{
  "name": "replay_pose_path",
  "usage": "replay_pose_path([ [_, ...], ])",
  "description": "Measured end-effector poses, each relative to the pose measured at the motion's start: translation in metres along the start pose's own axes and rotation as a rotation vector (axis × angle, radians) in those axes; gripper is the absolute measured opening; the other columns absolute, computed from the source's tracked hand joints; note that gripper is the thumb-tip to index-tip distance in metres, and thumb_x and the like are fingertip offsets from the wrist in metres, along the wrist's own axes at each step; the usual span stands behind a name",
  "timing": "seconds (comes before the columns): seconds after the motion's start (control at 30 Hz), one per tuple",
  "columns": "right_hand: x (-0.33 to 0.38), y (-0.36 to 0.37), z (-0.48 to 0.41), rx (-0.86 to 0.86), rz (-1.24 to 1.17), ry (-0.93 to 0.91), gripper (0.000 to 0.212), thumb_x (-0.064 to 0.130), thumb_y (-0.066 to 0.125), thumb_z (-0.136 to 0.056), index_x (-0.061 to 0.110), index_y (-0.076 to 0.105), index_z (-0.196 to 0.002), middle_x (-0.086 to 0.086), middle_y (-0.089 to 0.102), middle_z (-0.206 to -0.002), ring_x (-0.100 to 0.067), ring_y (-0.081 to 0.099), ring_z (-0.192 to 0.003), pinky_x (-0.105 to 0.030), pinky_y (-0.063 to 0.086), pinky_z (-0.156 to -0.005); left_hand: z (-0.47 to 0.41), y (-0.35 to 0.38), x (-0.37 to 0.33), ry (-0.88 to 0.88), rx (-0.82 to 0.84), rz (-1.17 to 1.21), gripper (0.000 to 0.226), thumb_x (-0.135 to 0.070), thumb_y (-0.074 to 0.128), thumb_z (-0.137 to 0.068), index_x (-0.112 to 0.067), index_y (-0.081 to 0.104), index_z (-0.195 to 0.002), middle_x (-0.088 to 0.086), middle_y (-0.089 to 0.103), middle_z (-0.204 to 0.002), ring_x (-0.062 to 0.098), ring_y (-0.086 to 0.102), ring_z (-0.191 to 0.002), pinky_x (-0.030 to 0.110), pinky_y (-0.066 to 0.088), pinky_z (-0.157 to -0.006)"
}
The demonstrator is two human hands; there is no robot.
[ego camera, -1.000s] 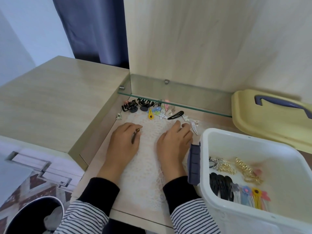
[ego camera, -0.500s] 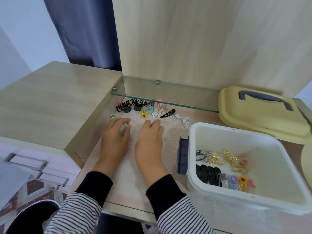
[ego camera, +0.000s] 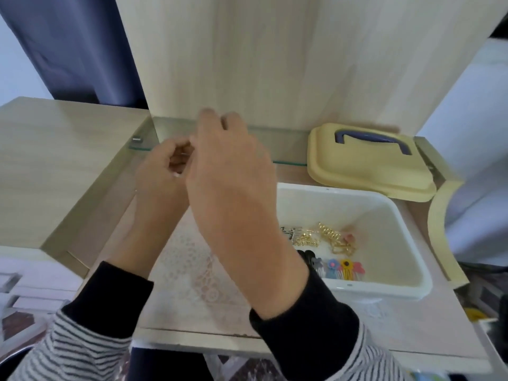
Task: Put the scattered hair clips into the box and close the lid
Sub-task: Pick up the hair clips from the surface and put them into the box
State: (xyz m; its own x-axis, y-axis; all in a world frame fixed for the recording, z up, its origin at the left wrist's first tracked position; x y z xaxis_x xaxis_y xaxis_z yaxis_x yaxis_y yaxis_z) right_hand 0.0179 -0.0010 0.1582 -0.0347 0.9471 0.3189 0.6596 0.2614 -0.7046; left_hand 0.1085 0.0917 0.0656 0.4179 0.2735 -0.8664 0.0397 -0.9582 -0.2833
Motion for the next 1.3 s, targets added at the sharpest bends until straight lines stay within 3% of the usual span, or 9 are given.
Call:
replay_pose_path([
  [0.13,-0.044,-0.026,-0.015,0.180,-0.257,-0.057,0.007,0.014,0.055,-0.090,0.010,0.056,-0.096,-0.003,0.056,-0.090,-0.021,0.053,-0.078,-0.039,0.045,-0.069,-0.002,0.037,-0.039,0.037,0.120,0.074,0.014,-0.024,0.069,-0.083,-0.037,0.068,-0.090,-0.013,0.069,-0.085,0.001,0.064,-0.079,0.018,0.049,-0.075],
  [0.3,-0.104,-0.022,-0.014,0.527,0.012,-0.219,0.002,0.020,0.059,-0.091,0.020,0.060,-0.092,0.003,0.048,-0.088,-0.013,0.047,-0.077,-0.030,0.042,-0.071,0.011,0.092,-0.062,-0.048,0.353,0.021,0.016,-0.016,0.072,-0.085,-0.031,0.067,-0.083,-0.004,0.072,-0.080,0.008,0.070,-0.076,0.021,0.055,-0.075],
  [0.4,-0.147,-0.007,0.008,0.817,0.110,-0.186,0.008,0.020,0.060,-0.090,0.026,0.065,-0.092,0.006,0.055,-0.089,-0.012,0.053,-0.083,-0.029,0.045,-0.076,0.024,0.128,-0.063,-0.075,0.502,-0.100,0.007,-0.022,0.074,-0.082,-0.027,0.069,-0.084,-0.006,0.072,-0.079,0.006,0.069,-0.075,0.024,0.055,-0.073],
  [0.53,-0.194,0.011,0.035,0.992,0.270,-0.137,0.016,0.017,0.059,-0.090,0.027,0.068,-0.098,0.009,0.063,-0.094,-0.013,0.058,-0.090,-0.024,0.043,-0.073,0.052,0.180,-0.064,-0.049,0.759,-0.279,0.006,-0.023,0.073,-0.083,-0.025,0.068,-0.082,-0.015,0.065,-0.075,0.002,0.066,-0.071,0.021,0.053,-0.066],
  [0.67,-0.217,0.029,0.055,1.021,0.432,-0.152,0.023,0.013,0.055,-0.088,0.026,0.062,-0.106,0.007,0.055,-0.090,-0.019,0.058,-0.085,-0.026,0.040,-0.064,0.076,0.221,-0.062,0.072,0.971,-0.440,0.016,-0.012,0.065,-0.085,-0.028,0.062,-0.083,-0.011,0.066,-0.091,0.004,0.062,-0.080,0.013,0.046,-0.067],
  [0.8,-0.222,0.028,0.059,1.018,0.585,-0.169,0.024,0.010,0.049,-0.092,0.022,0.060,-0.109,0.005,0.039,-0.080,-0.019,0.046,-0.074,-0.024,0.023,-0.044,0.084,0.247,-0.049,0.143,1.080,-0.583,0.014,-0.011,0.063,-0.086,-0.021,0.067,-0.095,-0.004,0.069,-0.099,0.012,0.063,-0.089,0.024,0.049,-0.077],
  [1.03,-0.215,0.019,0.054,0.939,0.583,-0.209,0.033,0.003,0.045,-0.095,0.020,0.056,-0.120,-0.002,0.054,-0.111,-0.021,0.057,-0.093,-0.023,0.017,-0.042,0.086,0.257,-0.029,0.119,1.142,-0.644,0.017,-0.012,0.069,-0.083,-0.018,0.070,-0.099,-0.005,0.069,-0.099,0.012,0.064,-0.091,0.019,0.045,-0.074],
  [1.17,-0.215,0.020,0.054,0.927,0.582,-0.212,0.029,0.001,0.044,-0.094,0.017,0.054,-0.116,0.004,0.031,-0.073,-0.018,0.044,-0.079,-0.021,0.016,-0.041,0.084,0.257,-0.028,0.088,1.141,-0.613,0.022,-0.015,0.075,-0.079,-0.018,0.066,-0.099,-0.005,0.067,-0.101,0.013,0.063,-0.091,0.024,0.050,-0.079],
  [1.3,-0.225,0.025,0.053,0.935,0.496,-0.140,0.033,0.005,0.047,-0.093,0.023,0.054,-0.120,0.002,0.041,-0.088,-0.019,0.047,-0.079,-0.023,0.029,-0.048,0.080,0.250,-0.032,0.083,1.123,-0.588,0.023,-0.023,0.075,-0.079,-0.029,0.059,-0.095,-0.016,0.057,-0.091,0.010,0.058,-0.092,0.026,0.049,-0.083],
])
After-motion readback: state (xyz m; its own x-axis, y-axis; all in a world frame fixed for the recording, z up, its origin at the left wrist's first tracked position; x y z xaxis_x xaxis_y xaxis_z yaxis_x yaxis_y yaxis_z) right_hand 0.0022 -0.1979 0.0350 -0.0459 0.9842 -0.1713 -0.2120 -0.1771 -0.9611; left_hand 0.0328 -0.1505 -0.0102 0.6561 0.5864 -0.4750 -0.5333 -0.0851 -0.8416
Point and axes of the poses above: each hand's wrist, its own z-axis away from the middle knuckle, its own y-axis out of the palm, x = y × z, the point moved 10 cm from there along -z, towards the middle knuckle
